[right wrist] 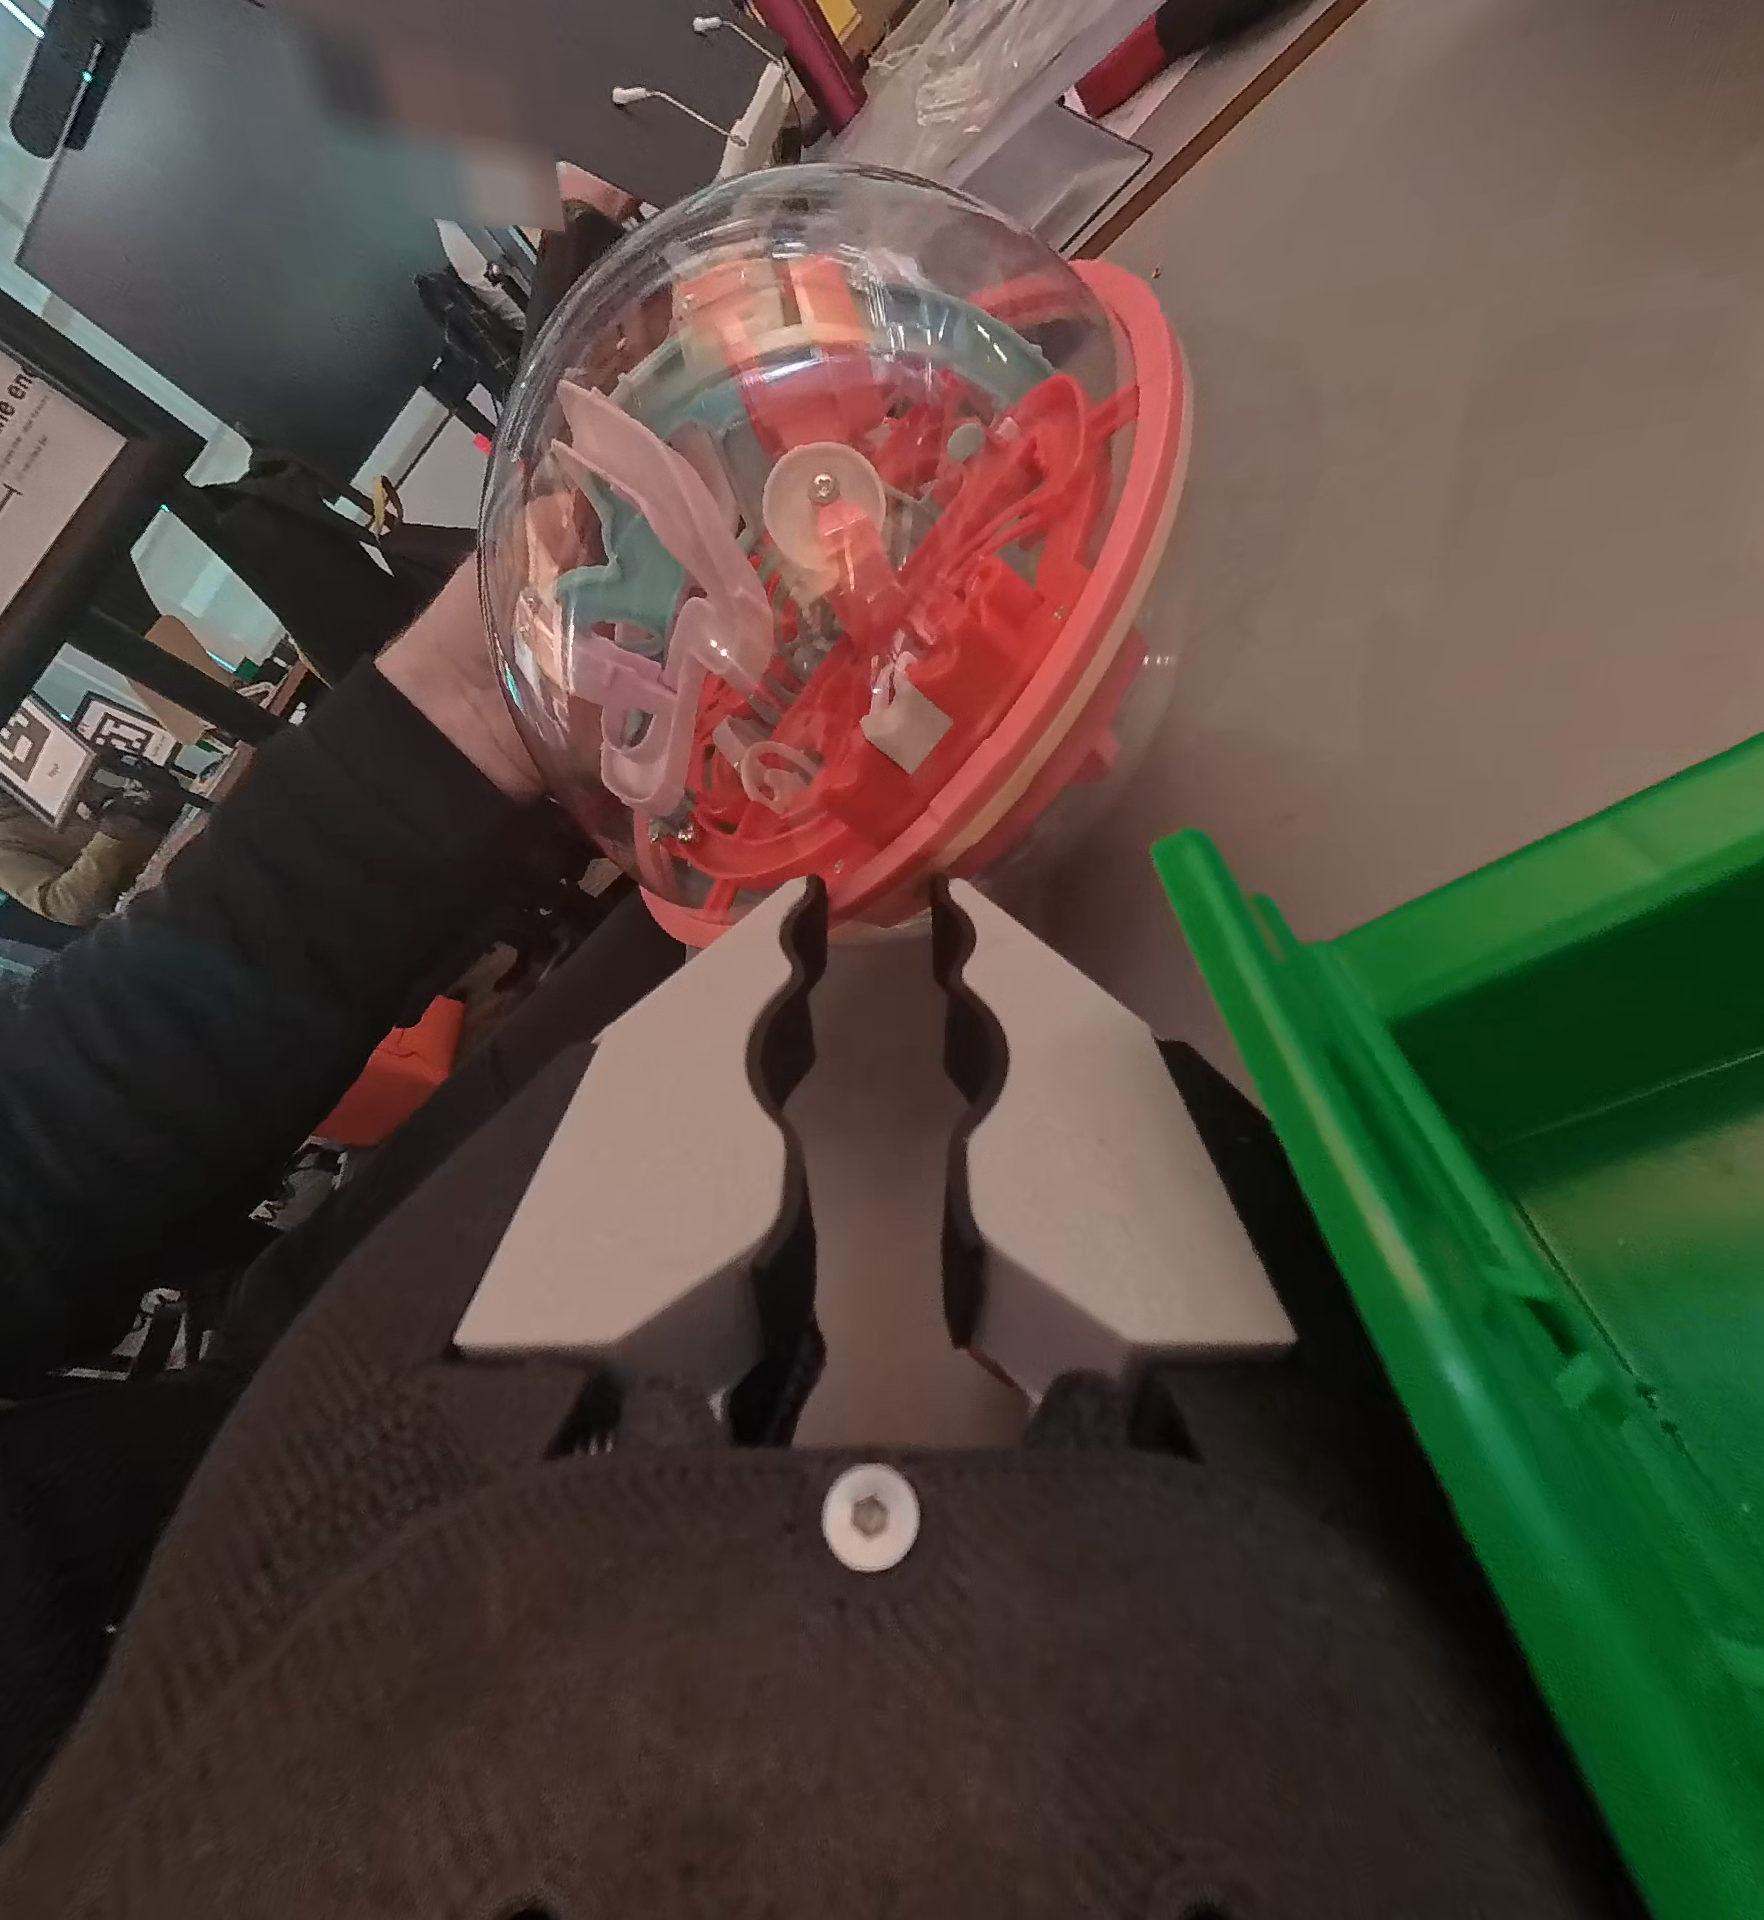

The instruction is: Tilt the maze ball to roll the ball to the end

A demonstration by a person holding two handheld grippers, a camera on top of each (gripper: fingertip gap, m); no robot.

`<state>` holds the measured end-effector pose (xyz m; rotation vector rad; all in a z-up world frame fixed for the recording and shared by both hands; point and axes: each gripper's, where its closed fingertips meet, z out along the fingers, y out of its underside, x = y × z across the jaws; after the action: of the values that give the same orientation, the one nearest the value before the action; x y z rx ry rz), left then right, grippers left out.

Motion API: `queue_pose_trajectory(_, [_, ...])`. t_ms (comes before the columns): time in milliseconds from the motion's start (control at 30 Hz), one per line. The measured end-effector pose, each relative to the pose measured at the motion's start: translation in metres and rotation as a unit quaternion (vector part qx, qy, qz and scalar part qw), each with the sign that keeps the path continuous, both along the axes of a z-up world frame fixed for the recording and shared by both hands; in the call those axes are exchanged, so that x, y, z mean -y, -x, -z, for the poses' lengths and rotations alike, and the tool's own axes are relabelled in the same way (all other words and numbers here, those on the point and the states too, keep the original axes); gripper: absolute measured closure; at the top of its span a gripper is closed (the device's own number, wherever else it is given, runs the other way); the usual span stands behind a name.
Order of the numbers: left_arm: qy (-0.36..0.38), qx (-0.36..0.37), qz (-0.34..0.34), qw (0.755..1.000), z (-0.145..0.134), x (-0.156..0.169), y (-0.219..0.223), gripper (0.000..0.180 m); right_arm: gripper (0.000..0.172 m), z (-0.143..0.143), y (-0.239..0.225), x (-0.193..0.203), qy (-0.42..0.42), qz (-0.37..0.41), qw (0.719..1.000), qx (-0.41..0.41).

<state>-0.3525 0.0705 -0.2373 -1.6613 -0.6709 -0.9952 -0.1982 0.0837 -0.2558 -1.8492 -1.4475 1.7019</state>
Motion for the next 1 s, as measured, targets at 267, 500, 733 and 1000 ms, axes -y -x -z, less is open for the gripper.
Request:
queue_pose_trajectory(267, [-0.019,-0.008,-0.013,1.000,-0.002,0.002,-0.001,0.169,0.149,0.001,-0.003,0.001,-0.031,-0.005,0.999,0.004])
queue_pose_trajectory(500, [-0.027,-0.045,-0.030,0.998,-0.006,0.006,0.000,0.145,0.138,0.005,-0.006,0.002,-0.068,-0.008,0.998,0.016])
queue_pose_trajectory(733, [-0.039,-0.072,-0.050,0.995,-0.017,0.013,0.001,0.138,0.137,0.001,-0.009,0.001,-0.081,-0.003,0.997,0.017])
queue_pose_trajectory(1000, [-0.038,-0.104,-0.049,0.993,-0.023,0.017,-0.005,0.136,0.133,0.003,-0.014,-0.002,-0.085,0.002,0.996,0.020])
